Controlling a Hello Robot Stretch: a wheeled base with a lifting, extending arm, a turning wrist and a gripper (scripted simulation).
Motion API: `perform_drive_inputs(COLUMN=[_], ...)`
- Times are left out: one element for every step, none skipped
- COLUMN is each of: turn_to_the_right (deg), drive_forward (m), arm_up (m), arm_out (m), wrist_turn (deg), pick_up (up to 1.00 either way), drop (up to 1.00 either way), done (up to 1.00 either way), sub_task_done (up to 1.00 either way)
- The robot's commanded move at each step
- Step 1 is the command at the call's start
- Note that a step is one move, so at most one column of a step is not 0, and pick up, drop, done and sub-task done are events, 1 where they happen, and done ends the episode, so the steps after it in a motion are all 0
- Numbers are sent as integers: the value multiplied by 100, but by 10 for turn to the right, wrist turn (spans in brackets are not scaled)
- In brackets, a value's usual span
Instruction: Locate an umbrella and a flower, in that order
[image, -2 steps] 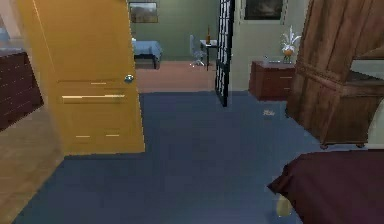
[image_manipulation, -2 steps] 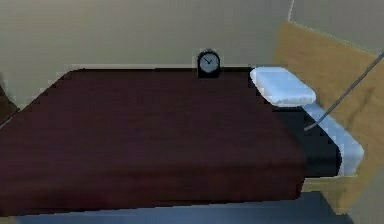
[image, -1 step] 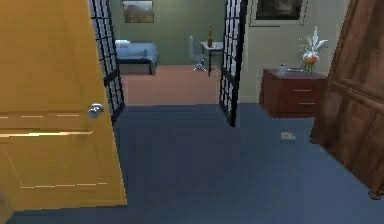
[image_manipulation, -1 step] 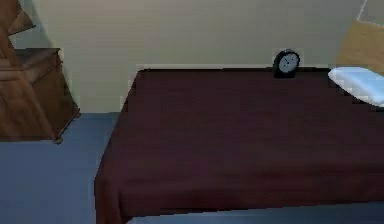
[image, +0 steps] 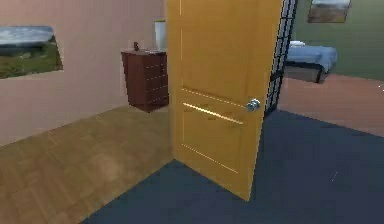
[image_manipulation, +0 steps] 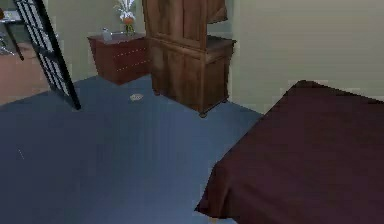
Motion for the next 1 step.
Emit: perform_drive_inputs(turn_to_the_right=[-420], drive_forward=[0], arm_up=[0], arm_out=[0], wrist_turn=[0], pick_up=[0], drop=[0], done=[0], sub_task_done=[0])
